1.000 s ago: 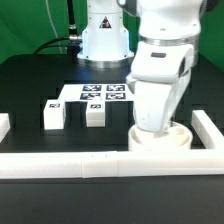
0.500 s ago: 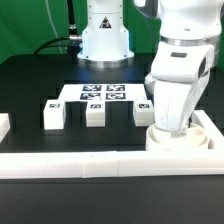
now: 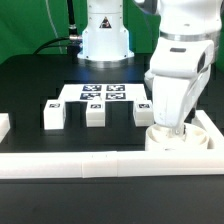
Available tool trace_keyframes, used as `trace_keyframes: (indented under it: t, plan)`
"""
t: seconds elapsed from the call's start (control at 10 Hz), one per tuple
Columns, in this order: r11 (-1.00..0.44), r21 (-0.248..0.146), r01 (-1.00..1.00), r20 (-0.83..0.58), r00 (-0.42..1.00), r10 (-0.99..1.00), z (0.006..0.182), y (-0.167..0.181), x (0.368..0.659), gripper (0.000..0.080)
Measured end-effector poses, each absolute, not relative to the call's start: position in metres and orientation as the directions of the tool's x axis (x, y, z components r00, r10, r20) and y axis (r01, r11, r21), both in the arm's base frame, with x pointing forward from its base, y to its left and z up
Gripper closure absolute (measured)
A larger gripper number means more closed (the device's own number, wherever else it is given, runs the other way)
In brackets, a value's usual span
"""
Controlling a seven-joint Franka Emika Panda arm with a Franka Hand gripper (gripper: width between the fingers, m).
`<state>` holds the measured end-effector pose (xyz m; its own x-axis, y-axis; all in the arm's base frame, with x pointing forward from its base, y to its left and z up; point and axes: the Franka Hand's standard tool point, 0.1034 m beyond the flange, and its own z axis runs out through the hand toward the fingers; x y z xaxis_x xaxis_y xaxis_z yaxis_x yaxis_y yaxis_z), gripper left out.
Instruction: Assemble stool
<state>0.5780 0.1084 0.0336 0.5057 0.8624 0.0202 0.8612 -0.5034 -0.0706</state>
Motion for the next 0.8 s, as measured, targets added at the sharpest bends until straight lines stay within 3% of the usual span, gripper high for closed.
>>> trace_keyframes:
  t: [0.1, 0.3, 0.6, 0.8]
  plan:
    - [-0.509, -0.065, 0.859, 0.02, 0.511, 0.86, 0.042, 0.106, 0.579, 0.0161]
    - [-0.519, -0.051, 0.853, 0.018, 0.521, 0.853, 0.056, 0.095, 0.58, 0.0153]
    - [-0.533, -0.037, 0.845, 0.017, 0.534, 0.846, 0.052, 0.054, 0.554, 0.015]
    - [-0.551, -0.039, 0.834, 0.017, 0.552, 0.834, 0.05, 0.049, 0.549, 0.015]
